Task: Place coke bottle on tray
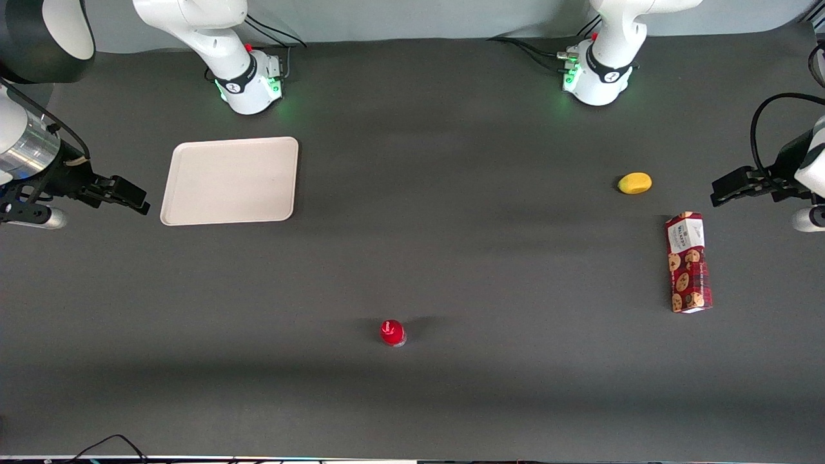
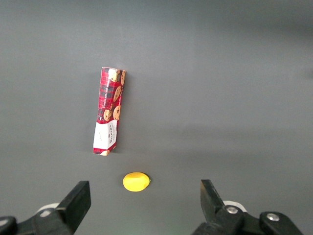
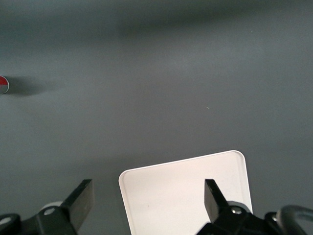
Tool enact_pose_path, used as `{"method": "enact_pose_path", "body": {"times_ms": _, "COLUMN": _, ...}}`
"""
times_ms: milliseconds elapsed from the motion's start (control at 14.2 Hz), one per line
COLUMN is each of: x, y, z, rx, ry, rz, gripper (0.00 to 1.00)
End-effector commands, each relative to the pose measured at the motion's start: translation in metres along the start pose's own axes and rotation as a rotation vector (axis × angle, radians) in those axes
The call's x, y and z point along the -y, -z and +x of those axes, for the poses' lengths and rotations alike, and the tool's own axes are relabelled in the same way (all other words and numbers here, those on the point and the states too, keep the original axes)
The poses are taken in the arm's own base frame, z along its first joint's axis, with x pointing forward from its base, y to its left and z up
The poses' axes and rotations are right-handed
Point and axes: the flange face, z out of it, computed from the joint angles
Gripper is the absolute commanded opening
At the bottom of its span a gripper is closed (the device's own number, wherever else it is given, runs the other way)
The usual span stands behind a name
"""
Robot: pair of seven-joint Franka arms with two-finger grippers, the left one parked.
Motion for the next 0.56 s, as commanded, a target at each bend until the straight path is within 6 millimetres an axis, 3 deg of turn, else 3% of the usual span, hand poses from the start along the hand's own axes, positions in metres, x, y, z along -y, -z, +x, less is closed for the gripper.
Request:
{"method": "enact_pose_path", "body": {"times_ms": 0, "x": -0.0032, "y": 0.0030, "z": -0.0005, "rx": 0.005, "ry": 0.019, "rz": 0.015, "gripper": 1.00}}
{"method": "enact_pose_path", "body": {"times_ms": 494, "x": -0.0046, "y": 0.0056, "z": 0.0012, "rx": 0.001, "ry": 0.015, "rz": 0.016, "gripper": 1.00}}
